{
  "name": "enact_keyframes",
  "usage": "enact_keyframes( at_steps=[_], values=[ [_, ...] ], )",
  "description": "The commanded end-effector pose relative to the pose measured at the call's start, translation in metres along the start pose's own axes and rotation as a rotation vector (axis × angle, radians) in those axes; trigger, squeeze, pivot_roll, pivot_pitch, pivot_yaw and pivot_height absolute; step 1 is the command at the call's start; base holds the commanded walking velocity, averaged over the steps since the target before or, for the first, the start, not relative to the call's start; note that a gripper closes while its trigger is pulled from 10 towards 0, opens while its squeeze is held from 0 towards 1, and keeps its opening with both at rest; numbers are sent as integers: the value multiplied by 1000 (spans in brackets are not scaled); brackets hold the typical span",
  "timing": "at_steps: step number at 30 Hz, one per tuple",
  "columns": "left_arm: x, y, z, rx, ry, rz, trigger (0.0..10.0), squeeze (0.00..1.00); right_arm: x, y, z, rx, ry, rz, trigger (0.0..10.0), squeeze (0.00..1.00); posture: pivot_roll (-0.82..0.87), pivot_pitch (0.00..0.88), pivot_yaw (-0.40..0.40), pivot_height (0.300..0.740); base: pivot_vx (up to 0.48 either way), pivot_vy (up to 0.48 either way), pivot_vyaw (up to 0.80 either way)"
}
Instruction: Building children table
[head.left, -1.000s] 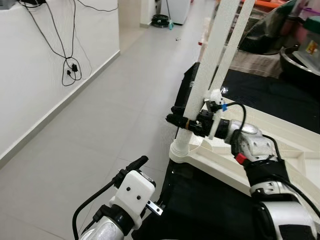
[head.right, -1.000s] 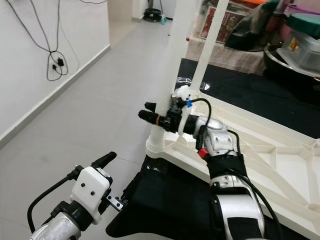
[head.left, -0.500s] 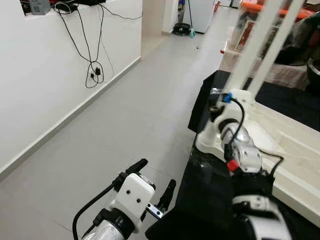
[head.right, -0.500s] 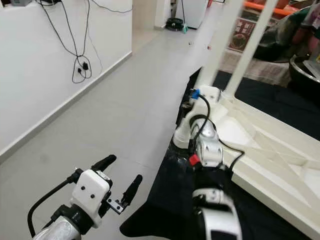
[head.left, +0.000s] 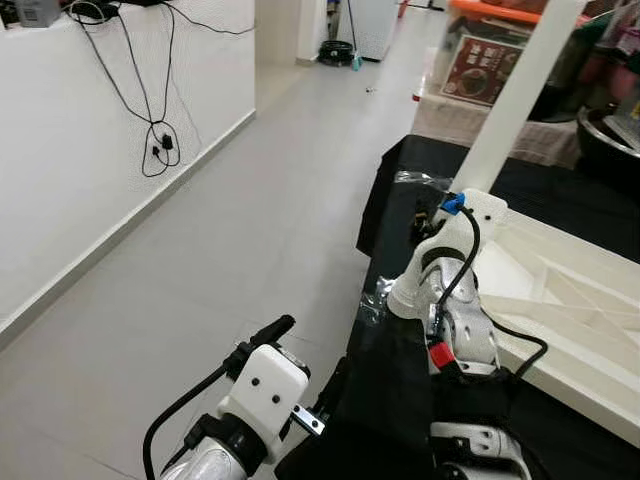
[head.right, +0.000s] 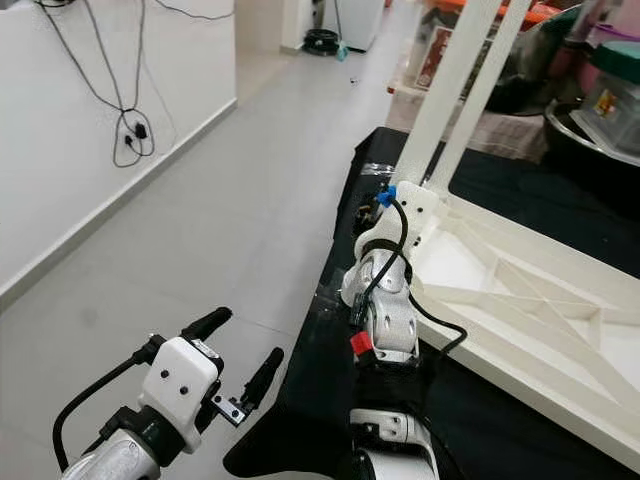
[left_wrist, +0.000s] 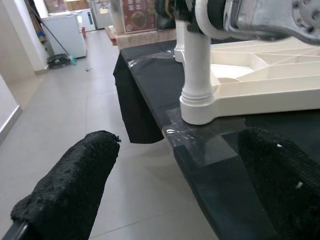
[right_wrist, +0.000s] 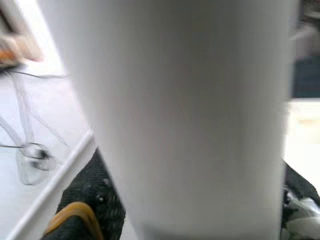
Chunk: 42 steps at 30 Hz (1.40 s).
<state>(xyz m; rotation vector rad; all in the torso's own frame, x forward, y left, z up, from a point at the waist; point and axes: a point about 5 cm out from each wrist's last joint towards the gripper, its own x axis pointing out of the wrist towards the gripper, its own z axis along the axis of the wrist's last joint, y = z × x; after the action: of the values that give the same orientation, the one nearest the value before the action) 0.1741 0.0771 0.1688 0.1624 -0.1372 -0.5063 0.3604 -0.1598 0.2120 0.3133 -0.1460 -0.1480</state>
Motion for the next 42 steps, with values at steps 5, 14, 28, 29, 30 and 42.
enact_keyframes(
  at_steps=[5, 14, 28, 29, 30, 42],
  values=[
    [-1, -1, -3, 2, 13, -10, 10000, 0, 5, -3, 28, 139, 46, 620, 10000, 0, 130, 52, -113, 740, 0, 0, 0],
    [0, -1, -2, 5, 9, -9, 10000, 0, -33, -7, 17, 67, 302, 1329, 10000, 0, 143, 54, -124, 740, 0, 0, 0],
    [-1, 0, -2, 8, 12, -2, 10000, 0, -6, 15, -15, -111, 293, 1101, 0, 0, 150, 55, -129, 740, 0, 0, 0],
    [-1, 0, -2, 7, 13, -2, 10000, 0, 4, 10, -11, -129, 256, 912, 0, 0, 144, 48, -126, 740, 0, 0, 0],
    [-2, 0, -2, 7, 13, -3, 10000, 0, 13, 4, -9, -137, 232, 726, 0, 0, 142, 48, -124, 740, 0, 0, 0],
    [-1, -1, -3, 10, 13, -11, 10000, 0, -19, -30, -20, -127, 169, -330, 0, 0, 143, 44, -124, 740, 0, 0, 0]
  ],
)
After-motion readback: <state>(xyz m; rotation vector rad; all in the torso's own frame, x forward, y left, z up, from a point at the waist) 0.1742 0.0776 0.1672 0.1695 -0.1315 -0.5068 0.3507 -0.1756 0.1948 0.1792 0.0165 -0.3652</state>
